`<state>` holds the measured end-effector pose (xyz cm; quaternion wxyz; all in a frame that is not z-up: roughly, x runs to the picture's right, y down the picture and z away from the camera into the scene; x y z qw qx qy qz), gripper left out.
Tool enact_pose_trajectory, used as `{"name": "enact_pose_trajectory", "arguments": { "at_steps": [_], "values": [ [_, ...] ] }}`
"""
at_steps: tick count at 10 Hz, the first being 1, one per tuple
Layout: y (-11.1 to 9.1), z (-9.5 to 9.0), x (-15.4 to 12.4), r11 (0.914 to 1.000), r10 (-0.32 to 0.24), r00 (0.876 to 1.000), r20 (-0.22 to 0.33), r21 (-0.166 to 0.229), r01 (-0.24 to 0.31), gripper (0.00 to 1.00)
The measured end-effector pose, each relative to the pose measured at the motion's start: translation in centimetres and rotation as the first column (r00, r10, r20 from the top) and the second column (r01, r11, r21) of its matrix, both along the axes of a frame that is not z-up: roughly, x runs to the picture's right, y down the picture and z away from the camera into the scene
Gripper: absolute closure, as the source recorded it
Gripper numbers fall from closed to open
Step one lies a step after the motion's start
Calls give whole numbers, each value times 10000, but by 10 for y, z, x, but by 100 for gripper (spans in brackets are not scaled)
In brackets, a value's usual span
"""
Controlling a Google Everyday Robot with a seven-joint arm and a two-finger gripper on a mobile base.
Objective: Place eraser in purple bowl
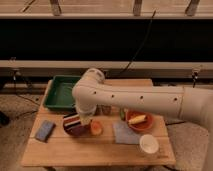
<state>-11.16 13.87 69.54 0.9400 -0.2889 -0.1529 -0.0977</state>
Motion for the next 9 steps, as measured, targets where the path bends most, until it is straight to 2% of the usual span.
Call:
{"name": "enact_pose_trajectory", "arguments": {
  "at_steps": [1,3,6,9],
  "values": [
    [-2,8,-1,10000,26,10000,-25,-33,-26,100],
    [6,23,-5,9998,83,9999,-57,-176,-84,86],
    [13,45,-8,9988,395,9988,-301,-291,-404,57],
    [7,59,-10,9974,676,9964,-517,-204,-687,25]
  ]
}}
